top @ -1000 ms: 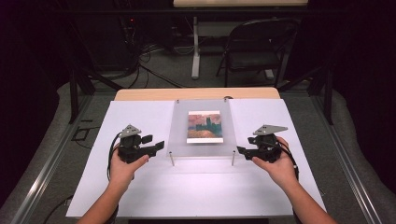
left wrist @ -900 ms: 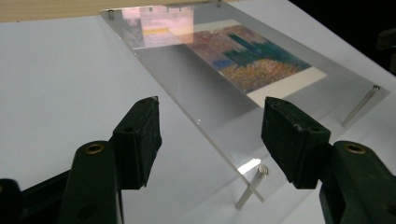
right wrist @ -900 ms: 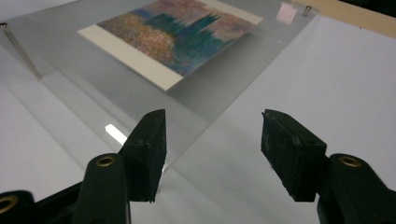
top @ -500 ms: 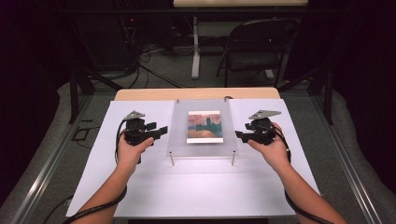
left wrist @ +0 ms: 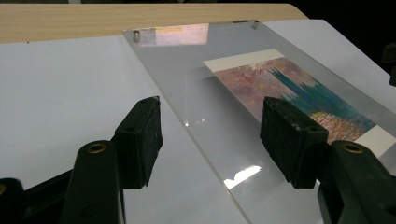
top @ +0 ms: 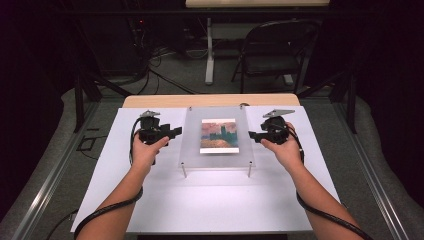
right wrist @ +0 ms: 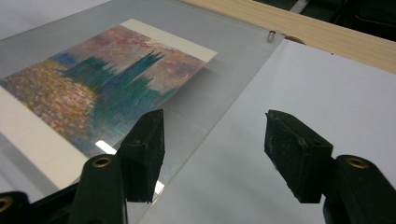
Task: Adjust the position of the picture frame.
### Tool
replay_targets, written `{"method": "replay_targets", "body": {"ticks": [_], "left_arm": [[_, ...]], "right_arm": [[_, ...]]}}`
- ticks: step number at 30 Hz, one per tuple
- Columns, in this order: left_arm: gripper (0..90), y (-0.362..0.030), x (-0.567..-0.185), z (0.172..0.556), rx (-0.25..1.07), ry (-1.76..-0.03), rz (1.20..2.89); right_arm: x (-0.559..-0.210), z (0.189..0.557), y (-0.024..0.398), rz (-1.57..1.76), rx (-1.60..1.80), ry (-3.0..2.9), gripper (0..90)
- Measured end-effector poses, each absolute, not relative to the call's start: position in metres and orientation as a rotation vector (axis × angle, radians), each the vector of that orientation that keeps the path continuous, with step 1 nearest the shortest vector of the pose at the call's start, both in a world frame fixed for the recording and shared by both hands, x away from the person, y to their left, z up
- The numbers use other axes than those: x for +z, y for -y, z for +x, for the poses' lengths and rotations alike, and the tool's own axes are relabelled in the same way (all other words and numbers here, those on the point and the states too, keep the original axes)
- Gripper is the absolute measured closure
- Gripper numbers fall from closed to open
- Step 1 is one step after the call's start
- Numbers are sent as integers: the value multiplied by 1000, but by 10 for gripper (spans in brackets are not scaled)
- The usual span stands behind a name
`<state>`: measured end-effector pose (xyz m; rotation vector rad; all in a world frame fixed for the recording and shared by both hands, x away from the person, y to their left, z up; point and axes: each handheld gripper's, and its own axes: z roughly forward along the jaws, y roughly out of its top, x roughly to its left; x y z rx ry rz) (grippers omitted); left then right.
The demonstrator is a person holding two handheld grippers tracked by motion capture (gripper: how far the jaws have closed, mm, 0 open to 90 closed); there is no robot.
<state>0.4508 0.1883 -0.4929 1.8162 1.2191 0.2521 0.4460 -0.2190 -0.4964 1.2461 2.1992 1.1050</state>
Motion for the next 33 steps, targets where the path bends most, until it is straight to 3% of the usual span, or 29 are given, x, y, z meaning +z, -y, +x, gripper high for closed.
{"method": "replay_targets", "body": {"ticks": [33], "left_arm": [[360, -154, -524, 500, 190, -1373, 1828]], "right_arm": [[-516, 495, 202, 1439, 1196, -2141, 369]]}}
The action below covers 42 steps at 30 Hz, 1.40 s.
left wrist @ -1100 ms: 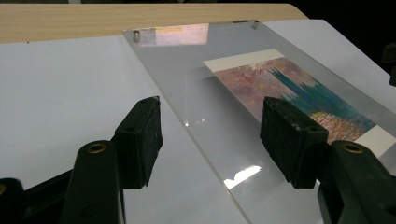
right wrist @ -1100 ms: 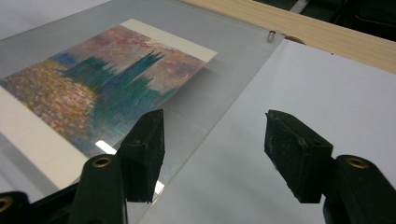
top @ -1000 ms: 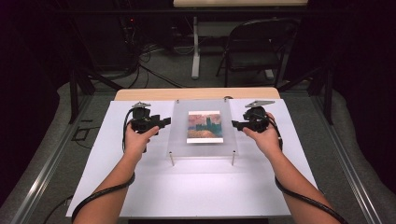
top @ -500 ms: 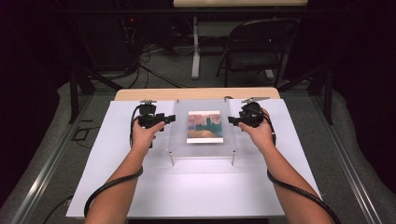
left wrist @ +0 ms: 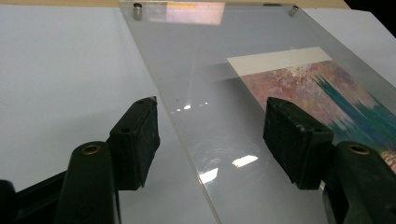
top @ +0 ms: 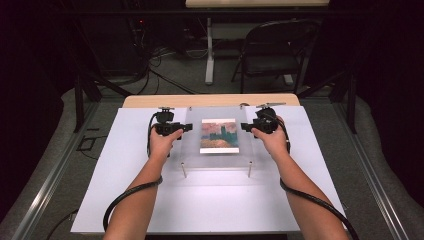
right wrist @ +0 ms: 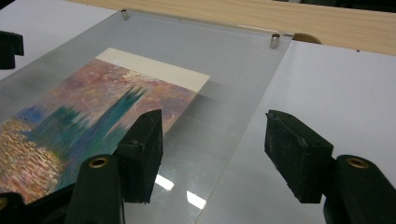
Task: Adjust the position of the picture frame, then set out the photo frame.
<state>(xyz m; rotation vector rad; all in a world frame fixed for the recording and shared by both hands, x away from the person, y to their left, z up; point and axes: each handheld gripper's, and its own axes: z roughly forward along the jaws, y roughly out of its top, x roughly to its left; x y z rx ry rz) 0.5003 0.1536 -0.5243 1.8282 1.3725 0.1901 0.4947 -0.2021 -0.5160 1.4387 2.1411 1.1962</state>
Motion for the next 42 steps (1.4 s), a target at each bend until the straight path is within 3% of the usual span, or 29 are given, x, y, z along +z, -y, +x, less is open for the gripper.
{"method": "replay_targets", "body": {"ticks": [42], "left_arm": [[334, -149, -542, 510, 42, -1422, 1805]], "right_arm": [[-537, 509, 196, 1612, 1232, -2211, 344]]}}
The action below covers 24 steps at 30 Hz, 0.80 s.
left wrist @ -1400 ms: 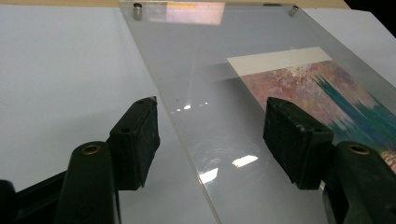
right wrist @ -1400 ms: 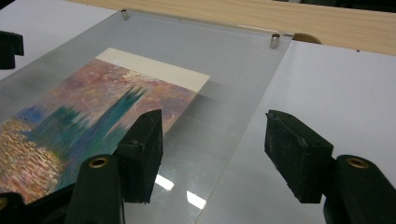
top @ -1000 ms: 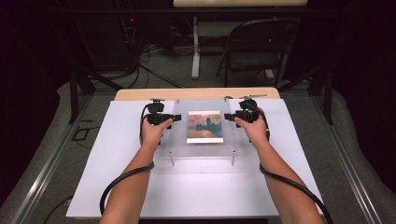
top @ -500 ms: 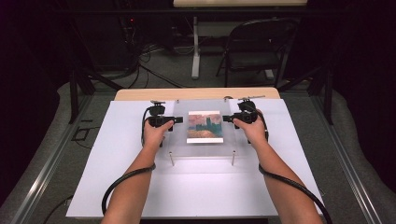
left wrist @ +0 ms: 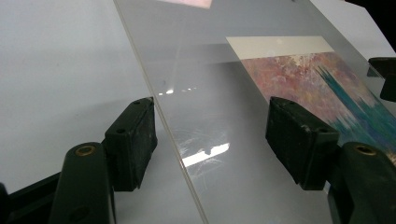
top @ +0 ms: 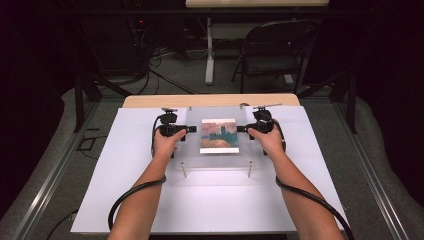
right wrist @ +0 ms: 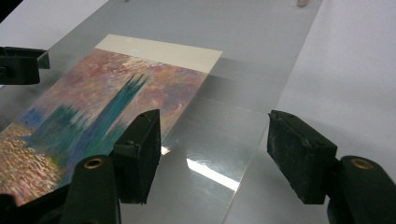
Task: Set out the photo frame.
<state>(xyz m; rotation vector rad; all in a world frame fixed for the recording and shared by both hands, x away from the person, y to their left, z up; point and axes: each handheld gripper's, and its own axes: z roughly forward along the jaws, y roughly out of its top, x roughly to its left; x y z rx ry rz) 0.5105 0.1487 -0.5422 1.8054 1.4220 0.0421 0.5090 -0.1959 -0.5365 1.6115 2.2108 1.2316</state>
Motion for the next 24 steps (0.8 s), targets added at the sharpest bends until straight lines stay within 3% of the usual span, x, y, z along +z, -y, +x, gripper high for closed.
{"method": "replay_targets", "body": {"ticks": [24], "left_arm": [[281, -145, -545, 510, -31, -1444, 1788]], "right_arm": [[-543, 510, 199, 1717, 1298, -2198, 290]]}}
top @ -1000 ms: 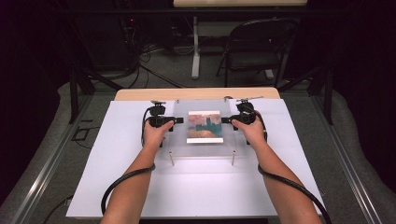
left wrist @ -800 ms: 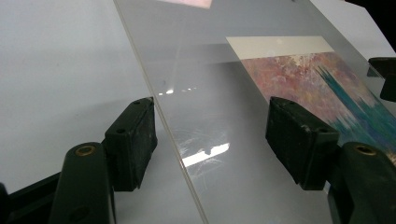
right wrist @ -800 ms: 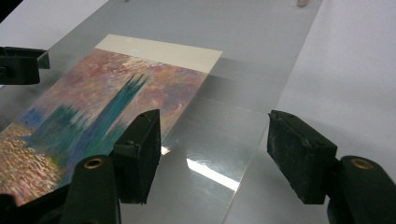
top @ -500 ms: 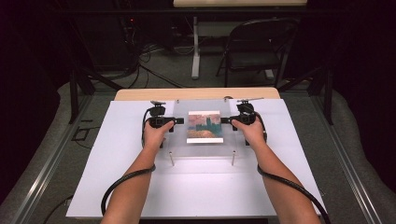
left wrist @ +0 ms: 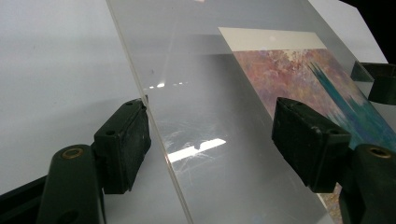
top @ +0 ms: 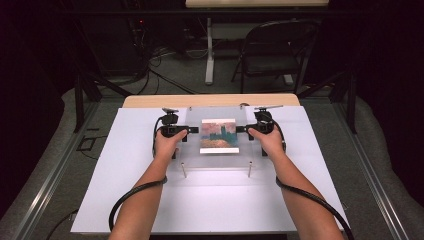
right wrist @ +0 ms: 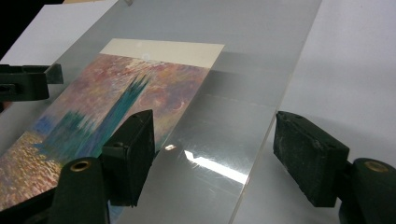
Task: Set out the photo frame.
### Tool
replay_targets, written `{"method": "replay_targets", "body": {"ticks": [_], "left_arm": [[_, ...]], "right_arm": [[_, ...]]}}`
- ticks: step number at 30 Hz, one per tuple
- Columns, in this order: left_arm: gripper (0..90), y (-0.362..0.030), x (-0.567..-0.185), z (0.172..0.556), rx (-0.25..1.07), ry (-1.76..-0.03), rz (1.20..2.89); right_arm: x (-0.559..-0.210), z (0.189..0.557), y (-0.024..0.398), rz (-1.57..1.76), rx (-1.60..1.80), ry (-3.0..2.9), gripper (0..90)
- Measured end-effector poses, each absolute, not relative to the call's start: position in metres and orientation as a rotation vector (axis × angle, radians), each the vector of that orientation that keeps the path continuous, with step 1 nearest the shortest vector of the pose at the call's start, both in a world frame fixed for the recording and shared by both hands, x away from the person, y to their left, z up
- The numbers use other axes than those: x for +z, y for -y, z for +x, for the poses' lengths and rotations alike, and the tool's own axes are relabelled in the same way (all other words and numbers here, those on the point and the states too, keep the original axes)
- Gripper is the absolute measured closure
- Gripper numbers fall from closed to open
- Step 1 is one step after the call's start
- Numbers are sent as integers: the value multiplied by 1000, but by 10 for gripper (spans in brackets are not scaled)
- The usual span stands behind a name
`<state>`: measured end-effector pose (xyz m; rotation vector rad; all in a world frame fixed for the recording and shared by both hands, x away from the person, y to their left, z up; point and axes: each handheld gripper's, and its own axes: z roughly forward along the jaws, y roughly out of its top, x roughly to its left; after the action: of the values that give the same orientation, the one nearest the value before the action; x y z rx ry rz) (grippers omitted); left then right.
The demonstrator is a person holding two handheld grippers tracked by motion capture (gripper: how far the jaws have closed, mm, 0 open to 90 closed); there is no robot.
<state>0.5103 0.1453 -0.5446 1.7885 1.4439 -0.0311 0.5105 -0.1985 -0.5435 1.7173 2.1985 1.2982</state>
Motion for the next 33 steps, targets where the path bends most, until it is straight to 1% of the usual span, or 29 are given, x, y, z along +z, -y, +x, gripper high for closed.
{"method": "replay_targets", "body": {"ticks": [12, 26, 33], "left_arm": [[275, -145, -543, 510, -49, -1449, 1796], [284, -144, -543, 512, -110, -1485, 1780], [283, -141, -541, 513, -108, -1514, 1774]], "right_arm": [[-545, 511, 197, 1732, 1318, -2195, 289], [-543, 510, 198, 1751, 1307, -2201, 302], [-544, 510, 197, 1757, 1316, -2192, 302]]}}
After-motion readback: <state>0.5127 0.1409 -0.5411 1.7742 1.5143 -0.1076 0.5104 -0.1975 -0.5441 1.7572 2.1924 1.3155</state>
